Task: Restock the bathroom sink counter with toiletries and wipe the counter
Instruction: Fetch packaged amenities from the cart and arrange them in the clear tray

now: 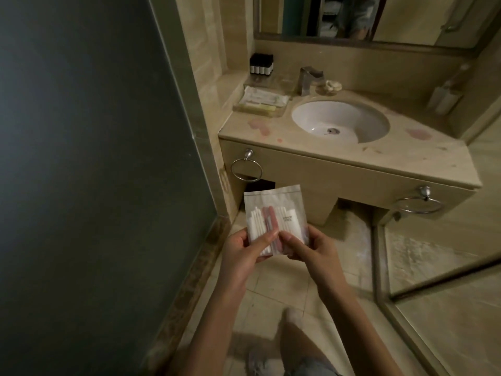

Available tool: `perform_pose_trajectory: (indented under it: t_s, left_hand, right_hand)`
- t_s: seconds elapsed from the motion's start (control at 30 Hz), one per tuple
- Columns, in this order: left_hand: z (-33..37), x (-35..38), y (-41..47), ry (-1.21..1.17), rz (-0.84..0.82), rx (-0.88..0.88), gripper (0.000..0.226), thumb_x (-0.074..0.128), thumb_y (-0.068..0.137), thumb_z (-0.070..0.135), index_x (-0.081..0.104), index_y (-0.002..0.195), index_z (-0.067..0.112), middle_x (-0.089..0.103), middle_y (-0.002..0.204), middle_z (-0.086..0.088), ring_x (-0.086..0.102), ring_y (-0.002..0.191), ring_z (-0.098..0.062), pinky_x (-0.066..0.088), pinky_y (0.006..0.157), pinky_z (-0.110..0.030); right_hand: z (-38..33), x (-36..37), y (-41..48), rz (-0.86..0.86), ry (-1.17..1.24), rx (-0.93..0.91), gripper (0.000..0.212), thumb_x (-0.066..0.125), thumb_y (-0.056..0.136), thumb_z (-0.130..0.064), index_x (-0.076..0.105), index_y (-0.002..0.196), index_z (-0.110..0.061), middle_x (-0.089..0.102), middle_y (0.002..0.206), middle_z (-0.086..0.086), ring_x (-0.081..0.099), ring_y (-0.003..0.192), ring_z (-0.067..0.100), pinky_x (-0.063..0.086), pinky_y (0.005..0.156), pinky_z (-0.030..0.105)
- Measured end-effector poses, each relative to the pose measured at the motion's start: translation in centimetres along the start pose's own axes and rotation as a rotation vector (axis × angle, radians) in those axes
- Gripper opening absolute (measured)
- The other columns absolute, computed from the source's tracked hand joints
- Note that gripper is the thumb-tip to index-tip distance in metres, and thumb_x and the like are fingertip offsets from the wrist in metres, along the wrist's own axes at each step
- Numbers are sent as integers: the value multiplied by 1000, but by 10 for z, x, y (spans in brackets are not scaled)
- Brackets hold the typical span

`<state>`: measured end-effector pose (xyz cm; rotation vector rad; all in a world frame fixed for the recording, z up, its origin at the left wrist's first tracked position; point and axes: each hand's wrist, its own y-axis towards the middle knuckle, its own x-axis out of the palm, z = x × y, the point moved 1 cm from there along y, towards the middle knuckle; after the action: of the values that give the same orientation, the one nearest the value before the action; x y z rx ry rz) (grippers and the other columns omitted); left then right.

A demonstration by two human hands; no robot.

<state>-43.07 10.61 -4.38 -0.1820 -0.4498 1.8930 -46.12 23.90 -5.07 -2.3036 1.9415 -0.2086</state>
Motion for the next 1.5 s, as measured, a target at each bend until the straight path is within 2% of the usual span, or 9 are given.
perform_pose_trajectory:
  t_s: [0.23, 0.47, 0.57, 0.67, 0.77, 0.97, 1.13, 1.37, 1.5]
  left_hand:
    - [12, -20, 58, -61, 188, -28, 41, 78, 75, 30, 66, 113, 18, 74, 99, 2, 71, 91, -14, 57, 84, -36]
    - [49, 5, 142, -85, 205, -24, 34, 78, 75, 25, 67, 107, 19, 74, 96, 1, 71, 89, -14, 57, 83, -35]
    - [72, 28, 183, -59, 164, -1, 26, 77, 78, 24, 66, 102, 21, 74, 94, 0, 71, 85, -12, 59, 74, -26]
    - [91, 57, 224, -25, 118, 6, 44, 80, 69, 30, 68, 108, 13, 74, 97, -3, 71, 89, -18, 58, 83, -37]
    - [107, 85, 265, 33, 115, 49, 56, 82, 58, 48, 69, 105, 21, 75, 94, 3, 71, 91, -17, 56, 87, -42]
    - [123, 116, 322, 53, 157, 99, 34, 73, 82, 30, 63, 114, 23, 70, 103, 8, 67, 93, -10, 55, 66, -18]
    - [128, 129, 354, 11, 195, 17, 20, 75, 81, 30, 59, 94, 32, 67, 92, 14, 64, 87, -6, 48, 61, -18]
    - [128, 142, 407, 54, 175, -5, 25, 74, 81, 28, 66, 104, 25, 72, 94, 7, 68, 86, -9, 55, 67, -24]
    - [133, 144, 454, 78, 137, -20, 22, 72, 82, 28, 64, 102, 25, 69, 88, 11, 65, 81, -3, 48, 54, -11]
  right_hand:
    - [-3, 23, 70, -132, -15, 44, 20, 56, 93, -26, 68, 93, -10, 73, 87, -1, 69, 80, 12, 52, 66, 17]
    - [-20, 19, 173, -136, -27, 28, 17, 57, 93, -17, 66, 82, -7, 72, 76, -3, 67, 70, 8, 51, 63, 15]
    - [-32, 6, 222, -92, -36, 13, 17, 59, 92, -19, 68, 81, -9, 72, 76, 2, 68, 73, 14, 54, 66, 21]
    - [-43, -11, 270, -26, -55, 35, 17, 61, 91, -21, 69, 80, -11, 71, 73, 1, 67, 70, 14, 53, 63, 22]
    - [-55, -28, 313, -9, -93, 19, 14, 60, 91, -23, 70, 84, -15, 72, 82, 2, 68, 74, 13, 54, 67, 23]
    - [-67, -49, 373, -94, -36, 28, 19, 56, 93, -26, 68, 97, -12, 73, 91, -1, 70, 83, 11, 55, 72, 20]
    - [-66, -51, 407, -129, -31, 74, 16, 60, 91, -24, 69, 101, -15, 73, 93, -3, 70, 85, 11, 55, 73, 20]
    - [-58, -56, 456, -27, -23, 58, 8, 65, 88, -16, 70, 93, -20, 74, 87, -4, 70, 80, 10, 56, 69, 21]
    - [-58, -52, 496, -8, -21, 44, 8, 64, 88, -12, 71, 92, -15, 74, 84, -2, 70, 76, 10, 54, 65, 17]
